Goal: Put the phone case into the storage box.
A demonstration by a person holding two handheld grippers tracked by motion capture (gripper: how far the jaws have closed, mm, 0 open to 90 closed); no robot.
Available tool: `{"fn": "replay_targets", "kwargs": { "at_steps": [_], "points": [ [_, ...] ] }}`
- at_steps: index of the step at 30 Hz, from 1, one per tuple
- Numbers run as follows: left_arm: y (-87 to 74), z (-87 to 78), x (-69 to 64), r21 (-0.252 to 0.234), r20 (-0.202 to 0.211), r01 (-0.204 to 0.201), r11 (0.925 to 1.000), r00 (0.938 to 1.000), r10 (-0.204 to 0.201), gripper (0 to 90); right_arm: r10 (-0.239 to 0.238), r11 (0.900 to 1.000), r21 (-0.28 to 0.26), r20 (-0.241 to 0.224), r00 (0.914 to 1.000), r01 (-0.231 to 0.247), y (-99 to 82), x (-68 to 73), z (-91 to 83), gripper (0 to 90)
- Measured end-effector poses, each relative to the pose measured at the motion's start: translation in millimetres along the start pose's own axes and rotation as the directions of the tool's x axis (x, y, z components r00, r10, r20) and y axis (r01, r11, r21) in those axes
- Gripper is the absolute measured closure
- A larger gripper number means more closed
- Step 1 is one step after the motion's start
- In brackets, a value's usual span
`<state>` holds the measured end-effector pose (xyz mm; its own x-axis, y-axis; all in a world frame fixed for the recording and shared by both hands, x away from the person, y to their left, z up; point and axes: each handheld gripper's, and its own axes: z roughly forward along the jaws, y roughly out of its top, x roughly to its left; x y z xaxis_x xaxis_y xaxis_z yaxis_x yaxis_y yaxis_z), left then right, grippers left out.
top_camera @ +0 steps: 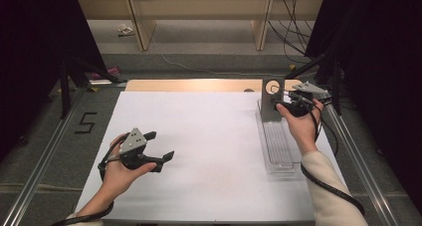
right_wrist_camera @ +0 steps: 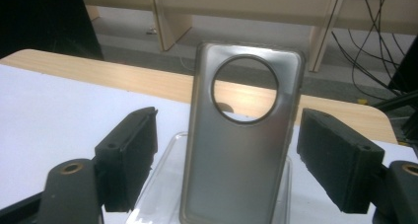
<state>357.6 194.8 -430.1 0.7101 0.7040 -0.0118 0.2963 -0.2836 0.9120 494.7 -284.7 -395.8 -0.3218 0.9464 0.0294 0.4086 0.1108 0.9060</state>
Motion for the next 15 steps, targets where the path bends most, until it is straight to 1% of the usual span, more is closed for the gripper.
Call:
{"fn": "replay_targets", "kwargs": {
  "at_steps": [4,14,15],
  "points": [
    [0.2,-0.1,0.0,-0.001,-0.001,0.0,1.0,1.0,0.0,7.7,-0.011,0.9999,0.0,-0.003,0.9999,0.011,0.1,2.6,-3.3,23.6],
    [0.7,-0.6,-0.1,-0.004,-0.003,-0.002,1.0,1.0,0.002,7.8,-0.022,0.9997,0.003,-0.037,0.9991,0.022,-3.2,11.0,-14.4,22.2],
    [0.7,-0.6,0.1,-0.003,-0.004,-0.002,1.0,1.0,0.002,7.7,-0.029,0.9996,0.002,-0.04,0.9987,0.03,-3.8,13.0,-17.0,22.1]
  ]
}}
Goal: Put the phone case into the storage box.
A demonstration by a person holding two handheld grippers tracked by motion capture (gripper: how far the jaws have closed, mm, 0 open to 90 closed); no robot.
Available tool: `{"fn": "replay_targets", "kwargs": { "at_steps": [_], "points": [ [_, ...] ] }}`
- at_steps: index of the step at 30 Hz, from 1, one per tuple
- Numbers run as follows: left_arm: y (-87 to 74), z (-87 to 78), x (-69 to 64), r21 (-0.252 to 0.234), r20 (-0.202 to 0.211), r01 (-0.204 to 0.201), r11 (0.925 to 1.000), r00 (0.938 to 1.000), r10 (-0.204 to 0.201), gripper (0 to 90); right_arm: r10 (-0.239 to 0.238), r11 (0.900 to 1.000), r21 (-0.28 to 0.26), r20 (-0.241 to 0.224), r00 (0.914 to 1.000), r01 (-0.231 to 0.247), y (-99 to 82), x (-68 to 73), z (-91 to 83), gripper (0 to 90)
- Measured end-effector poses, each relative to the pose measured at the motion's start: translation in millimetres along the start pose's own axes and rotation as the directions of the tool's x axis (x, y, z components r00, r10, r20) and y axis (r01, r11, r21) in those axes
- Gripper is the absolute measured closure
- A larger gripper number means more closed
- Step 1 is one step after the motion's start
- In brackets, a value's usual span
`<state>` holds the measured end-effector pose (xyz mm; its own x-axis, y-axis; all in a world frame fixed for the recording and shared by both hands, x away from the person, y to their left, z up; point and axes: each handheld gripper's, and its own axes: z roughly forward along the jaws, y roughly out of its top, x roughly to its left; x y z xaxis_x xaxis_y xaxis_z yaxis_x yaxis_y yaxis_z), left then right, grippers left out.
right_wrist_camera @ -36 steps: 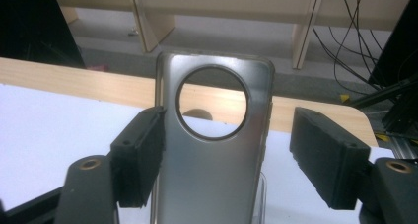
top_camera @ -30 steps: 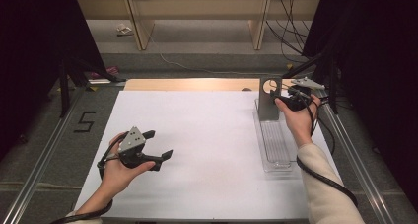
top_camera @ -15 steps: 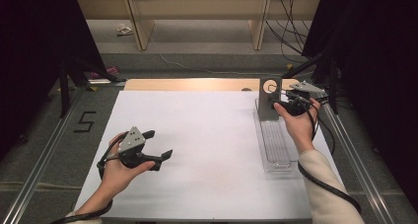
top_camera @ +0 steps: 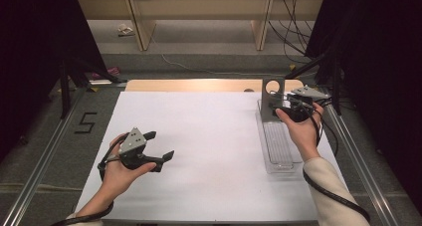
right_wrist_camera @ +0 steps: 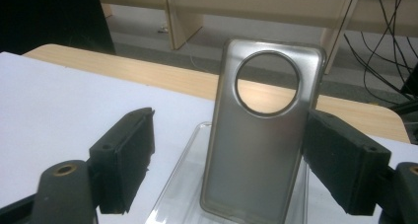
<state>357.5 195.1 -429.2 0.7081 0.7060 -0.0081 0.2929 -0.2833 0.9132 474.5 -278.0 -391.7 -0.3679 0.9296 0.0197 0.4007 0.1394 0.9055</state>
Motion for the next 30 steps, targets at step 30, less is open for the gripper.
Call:
{"fn": "replay_targets", "kwargs": {
  "at_steps": [30],
  "points": [
    [0.2,-0.5,0.4,-0.003,-0.005,0.004,1.0,1.0,-0.004,7.7,-0.002,0.9999,-0.015,-0.058,0.9983,0.002,-8.8,8.6,-29.5,19.1]
  ]
}}
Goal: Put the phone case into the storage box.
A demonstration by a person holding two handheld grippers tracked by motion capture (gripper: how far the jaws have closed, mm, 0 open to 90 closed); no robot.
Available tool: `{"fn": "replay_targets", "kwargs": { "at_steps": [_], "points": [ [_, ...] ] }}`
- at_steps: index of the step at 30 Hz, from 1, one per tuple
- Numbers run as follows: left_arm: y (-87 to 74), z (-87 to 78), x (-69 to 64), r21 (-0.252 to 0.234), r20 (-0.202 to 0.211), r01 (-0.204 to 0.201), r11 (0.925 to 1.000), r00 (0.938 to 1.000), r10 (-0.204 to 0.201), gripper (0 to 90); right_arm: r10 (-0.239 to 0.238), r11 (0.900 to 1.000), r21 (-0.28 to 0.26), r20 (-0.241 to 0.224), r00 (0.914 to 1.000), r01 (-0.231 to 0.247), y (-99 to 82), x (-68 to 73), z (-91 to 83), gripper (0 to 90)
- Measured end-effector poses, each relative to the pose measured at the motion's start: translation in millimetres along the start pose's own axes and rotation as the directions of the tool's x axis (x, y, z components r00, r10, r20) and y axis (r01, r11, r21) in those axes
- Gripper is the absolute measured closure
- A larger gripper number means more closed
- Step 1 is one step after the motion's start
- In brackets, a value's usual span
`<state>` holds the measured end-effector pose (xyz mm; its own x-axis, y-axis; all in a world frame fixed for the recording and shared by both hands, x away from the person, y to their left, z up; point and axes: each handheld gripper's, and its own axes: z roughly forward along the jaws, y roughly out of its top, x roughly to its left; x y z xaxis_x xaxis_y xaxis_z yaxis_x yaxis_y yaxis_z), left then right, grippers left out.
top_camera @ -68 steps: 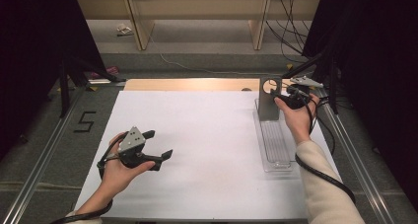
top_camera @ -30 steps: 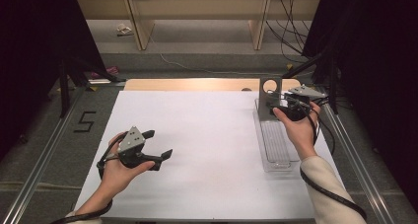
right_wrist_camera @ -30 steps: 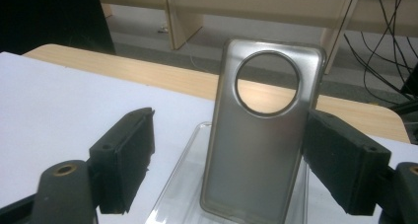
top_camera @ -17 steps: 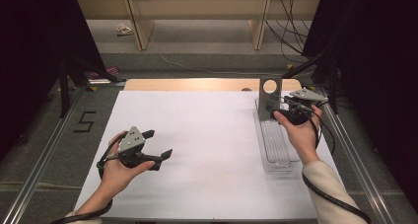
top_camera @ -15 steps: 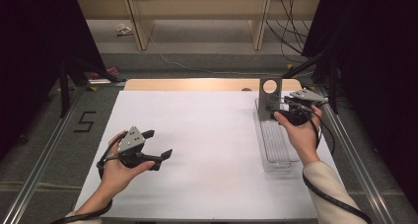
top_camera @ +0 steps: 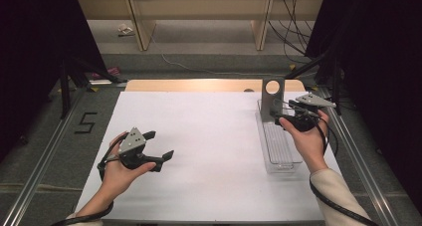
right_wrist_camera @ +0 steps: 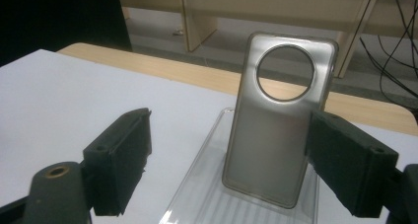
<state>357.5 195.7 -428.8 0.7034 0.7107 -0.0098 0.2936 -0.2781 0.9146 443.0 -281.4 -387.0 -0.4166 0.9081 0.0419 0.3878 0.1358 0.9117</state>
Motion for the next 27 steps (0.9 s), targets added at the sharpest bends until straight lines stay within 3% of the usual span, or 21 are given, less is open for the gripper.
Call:
{"fn": "replay_targets", "kwargs": {
  "at_steps": [27],
  "points": [
    [0.4,-0.8,0.3,-0.003,-0.004,0.001,1.0,1.0,-0.001,7.8,-0.025,0.9997,0.001,-0.09,0.9956,0.026,-14.7,12.1,-25.5,17.0]
  ]
}}
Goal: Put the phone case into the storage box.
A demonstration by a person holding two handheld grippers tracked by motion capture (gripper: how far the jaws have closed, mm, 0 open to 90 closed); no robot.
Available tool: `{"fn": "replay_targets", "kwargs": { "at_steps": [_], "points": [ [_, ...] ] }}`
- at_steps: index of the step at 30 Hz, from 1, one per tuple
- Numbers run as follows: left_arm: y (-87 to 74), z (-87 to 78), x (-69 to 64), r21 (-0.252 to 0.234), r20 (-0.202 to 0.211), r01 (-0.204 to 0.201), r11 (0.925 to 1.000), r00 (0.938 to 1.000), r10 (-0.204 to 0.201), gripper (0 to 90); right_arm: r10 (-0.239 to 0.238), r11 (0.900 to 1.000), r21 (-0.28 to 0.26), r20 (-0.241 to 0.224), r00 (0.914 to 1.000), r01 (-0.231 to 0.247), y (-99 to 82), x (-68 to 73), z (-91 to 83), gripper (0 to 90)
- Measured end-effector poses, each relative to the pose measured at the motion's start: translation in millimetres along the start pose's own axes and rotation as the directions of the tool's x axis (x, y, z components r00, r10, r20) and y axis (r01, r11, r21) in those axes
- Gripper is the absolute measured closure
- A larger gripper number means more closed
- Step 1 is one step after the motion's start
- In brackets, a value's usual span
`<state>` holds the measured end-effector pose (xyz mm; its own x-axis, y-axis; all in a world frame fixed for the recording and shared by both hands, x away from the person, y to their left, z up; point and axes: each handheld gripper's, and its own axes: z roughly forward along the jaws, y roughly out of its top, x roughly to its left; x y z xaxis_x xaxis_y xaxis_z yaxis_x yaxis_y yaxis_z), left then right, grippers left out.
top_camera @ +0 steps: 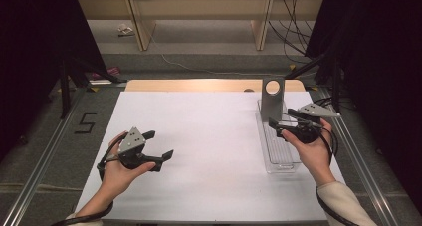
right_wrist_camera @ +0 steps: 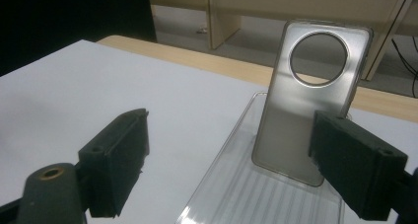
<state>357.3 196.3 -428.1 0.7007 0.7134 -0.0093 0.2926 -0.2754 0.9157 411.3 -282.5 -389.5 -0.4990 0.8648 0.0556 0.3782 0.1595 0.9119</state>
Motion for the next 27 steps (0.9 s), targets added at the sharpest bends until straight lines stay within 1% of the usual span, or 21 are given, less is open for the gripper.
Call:
{"fn": "replay_targets", "kwargs": {
  "at_steps": [10,27],
  "points": [
    [0.0,-0.1,0.1,-0.001,0.0,0.002,1.0,1.0,-0.002,7.8,-0.015,0.9999,0.004,-0.007,0.9999,0.015,-8.2,2.4,-13.9,16.6],
    [0.3,-0.6,0.3,-0.003,-0.001,0.003,1.0,1.0,-0.003,7.8,-0.024,0.9997,-0.002,-0.031,0.9992,0.024,-20.4,11.3,-23.4,16.6]
  ]
}}
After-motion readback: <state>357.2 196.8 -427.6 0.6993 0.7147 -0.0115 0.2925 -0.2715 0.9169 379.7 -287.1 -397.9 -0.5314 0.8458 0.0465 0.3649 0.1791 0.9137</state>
